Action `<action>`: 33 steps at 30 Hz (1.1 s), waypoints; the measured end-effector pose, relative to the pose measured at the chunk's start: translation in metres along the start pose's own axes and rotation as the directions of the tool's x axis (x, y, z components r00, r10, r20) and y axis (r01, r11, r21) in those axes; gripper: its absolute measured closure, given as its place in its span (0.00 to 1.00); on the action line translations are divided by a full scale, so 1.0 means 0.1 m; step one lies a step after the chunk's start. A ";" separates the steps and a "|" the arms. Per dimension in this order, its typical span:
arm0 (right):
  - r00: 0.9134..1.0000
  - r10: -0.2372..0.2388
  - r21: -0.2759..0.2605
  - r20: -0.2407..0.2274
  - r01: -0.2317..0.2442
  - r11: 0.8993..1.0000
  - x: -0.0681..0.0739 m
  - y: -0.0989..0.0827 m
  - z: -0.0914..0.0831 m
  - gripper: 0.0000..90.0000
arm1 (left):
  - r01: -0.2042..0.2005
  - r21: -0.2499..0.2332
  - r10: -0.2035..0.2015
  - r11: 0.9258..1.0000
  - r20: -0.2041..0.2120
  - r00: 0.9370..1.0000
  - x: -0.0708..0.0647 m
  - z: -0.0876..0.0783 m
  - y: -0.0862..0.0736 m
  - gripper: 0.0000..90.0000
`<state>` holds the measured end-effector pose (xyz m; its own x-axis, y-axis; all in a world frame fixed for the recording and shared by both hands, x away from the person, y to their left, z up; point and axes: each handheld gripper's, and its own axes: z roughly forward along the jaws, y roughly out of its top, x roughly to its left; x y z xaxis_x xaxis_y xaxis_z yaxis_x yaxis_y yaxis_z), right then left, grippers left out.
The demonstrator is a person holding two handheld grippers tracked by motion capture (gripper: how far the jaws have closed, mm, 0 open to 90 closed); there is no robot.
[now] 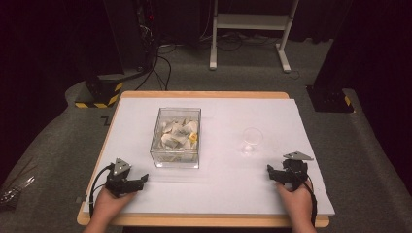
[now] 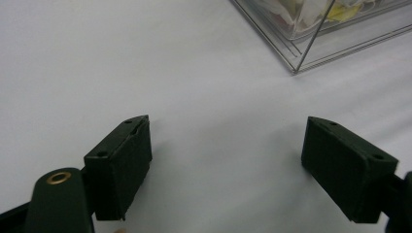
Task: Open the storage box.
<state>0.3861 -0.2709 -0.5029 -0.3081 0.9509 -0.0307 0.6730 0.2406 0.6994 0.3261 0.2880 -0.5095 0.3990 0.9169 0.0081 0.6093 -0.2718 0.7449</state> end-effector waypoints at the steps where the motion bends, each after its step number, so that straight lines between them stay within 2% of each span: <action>1: 1.000 0.000 -0.001 -0.002 0.000 1.000 0.00 0.00 0.00 0.12 | 0.001 0.000 -0.001 1.000 0.002 1.000 0.00 0.00 0.00 0.21; 9: 1.000 0.008 -0.001 -0.009 -0.008 1.000 -0.01 0.00 0.00 0.13 | 0.006 0.001 -0.006 1.000 0.005 1.000 0.01 0.00 0.00 0.21; 13: 1.000 0.010 -0.002 -0.010 -0.010 1.000 -0.01 0.00 0.00 0.13 | 0.008 -0.001 -0.008 1.000 -0.009 1.000 -0.01 0.00 0.00 0.22; 31: 1.000 -0.003 -0.009 0.004 0.003 1.000 0.00 -0.01 0.00 0.13 | 0.011 -0.001 -0.011 1.000 -0.015 1.000 0.00 -0.01 0.00 0.24; 33: 1.000 -0.004 -0.009 0.003 0.004 1.000 0.00 -0.01 0.00 0.13 | 0.021 -0.005 -0.021 1.000 -0.013 1.000 0.00 -0.01 0.00 0.25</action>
<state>0.3855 -0.2708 -0.5033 -0.3083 0.9506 -0.0356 0.6659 0.2424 0.7055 0.3252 0.2880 -0.5087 0.3772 0.9261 0.0014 0.6143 -0.2513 0.7480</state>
